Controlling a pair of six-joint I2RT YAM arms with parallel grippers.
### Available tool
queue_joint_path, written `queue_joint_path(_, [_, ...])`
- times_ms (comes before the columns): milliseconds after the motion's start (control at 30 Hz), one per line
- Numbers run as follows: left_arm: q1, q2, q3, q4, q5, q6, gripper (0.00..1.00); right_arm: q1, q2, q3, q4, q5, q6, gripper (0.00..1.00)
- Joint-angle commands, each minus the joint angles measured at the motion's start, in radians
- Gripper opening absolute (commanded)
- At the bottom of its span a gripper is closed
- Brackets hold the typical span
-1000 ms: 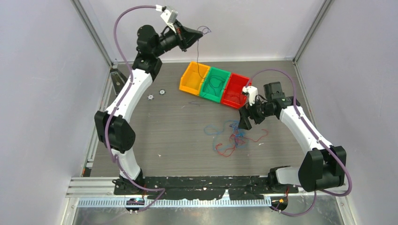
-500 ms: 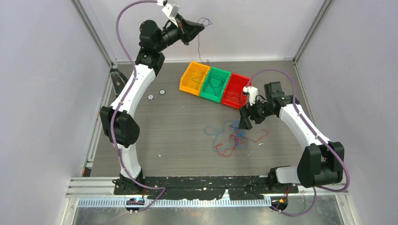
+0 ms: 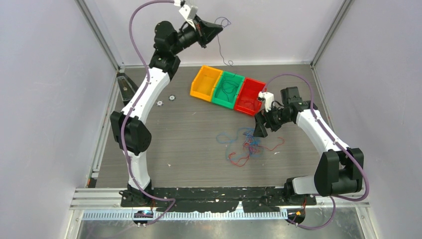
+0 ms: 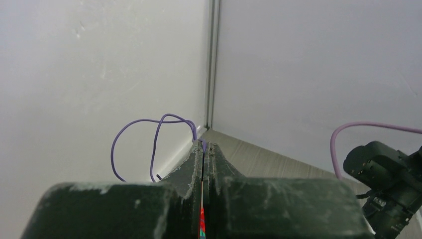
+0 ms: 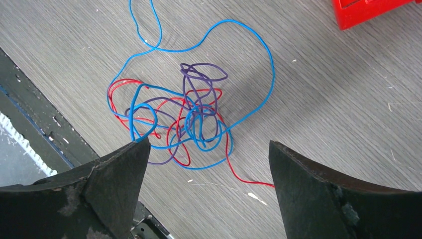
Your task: Untangle the cables
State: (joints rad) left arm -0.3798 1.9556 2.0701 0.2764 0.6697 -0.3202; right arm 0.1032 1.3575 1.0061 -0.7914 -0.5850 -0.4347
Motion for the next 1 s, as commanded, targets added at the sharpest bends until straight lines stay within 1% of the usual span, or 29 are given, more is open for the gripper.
queue_joint_path(0, [-0.011, 0.036, -0.067, 0.004, -0.019, 0.072, 0.00, -0.009, 0.005, 0.032, 0.006, -0.029, -0.006, 0.95])
queue_joint_path(200, [-0.030, 0.056, -0.191, -0.058, -0.009, 0.192, 0.00, -0.020, 0.000, 0.019, 0.004, -0.025, -0.015, 0.95])
queue_joint_path(367, [-0.073, 0.057, -0.265, -0.205, -0.027, 0.293, 0.00, -0.033, 0.002, 0.011, 0.003, -0.029, -0.023, 0.95])
queue_joint_path(467, [-0.091, 0.093, -0.235, -0.343, -0.067, 0.340, 0.00, -0.037, 0.010, 0.009, 0.003, -0.035, -0.025, 0.95])
queue_joint_path(667, [-0.107, 0.219, -0.098, -0.557, -0.129, 0.337, 0.00, -0.043, 0.015, 0.007, 0.003, -0.043, -0.026, 0.95])
queue_joint_path(767, [-0.122, 0.248, -0.096, -0.571, -0.153, 0.326, 0.00, -0.046, 0.017, 0.002, 0.002, -0.043, -0.031, 0.95])
queue_joint_path(967, [-0.129, 0.325, -0.050, -0.590, -0.197, 0.257, 0.00, -0.053, 0.031, 0.001, -0.003, -0.048, -0.035, 0.95])
